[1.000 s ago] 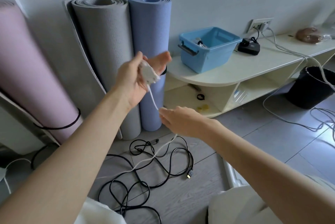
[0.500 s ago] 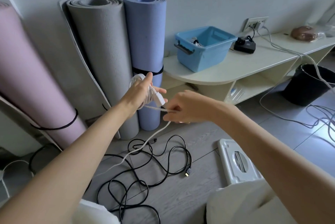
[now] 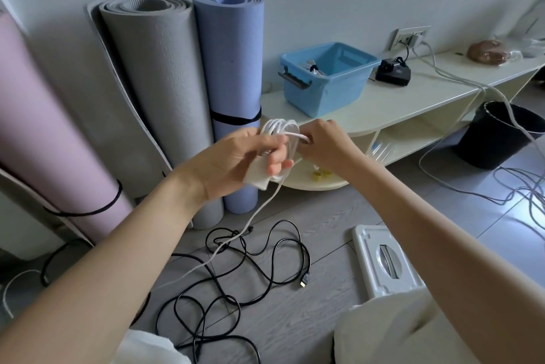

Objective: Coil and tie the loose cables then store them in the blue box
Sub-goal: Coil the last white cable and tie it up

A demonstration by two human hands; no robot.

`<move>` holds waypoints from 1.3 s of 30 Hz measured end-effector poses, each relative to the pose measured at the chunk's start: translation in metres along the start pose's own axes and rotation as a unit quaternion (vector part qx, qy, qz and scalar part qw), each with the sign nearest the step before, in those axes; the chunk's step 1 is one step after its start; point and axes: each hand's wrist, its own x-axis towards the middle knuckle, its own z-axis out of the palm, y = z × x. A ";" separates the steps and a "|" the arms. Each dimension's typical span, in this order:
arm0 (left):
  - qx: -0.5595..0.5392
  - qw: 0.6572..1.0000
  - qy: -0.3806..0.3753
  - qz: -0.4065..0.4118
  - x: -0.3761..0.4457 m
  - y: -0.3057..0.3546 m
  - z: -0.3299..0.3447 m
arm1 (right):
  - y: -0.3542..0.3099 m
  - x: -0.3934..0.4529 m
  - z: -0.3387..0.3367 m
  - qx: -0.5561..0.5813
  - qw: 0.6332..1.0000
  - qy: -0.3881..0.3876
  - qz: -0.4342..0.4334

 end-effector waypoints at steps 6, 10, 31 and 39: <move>-0.111 0.984 0.138 0.006 -0.001 0.014 -0.017 | -0.008 -0.005 -0.011 0.301 0.946 -0.116 0.025; -0.048 0.948 0.316 0.010 0.002 0.002 -0.054 | -0.001 -0.004 -0.017 0.413 0.906 -0.091 0.011; -0.220 0.936 0.230 0.153 0.007 0.015 -0.031 | -0.042 -0.028 0.044 0.068 0.963 -0.259 0.033; -0.084 0.933 0.350 0.021 0.013 -0.006 -0.051 | -0.038 -0.025 0.018 0.002 0.982 -0.097 -0.162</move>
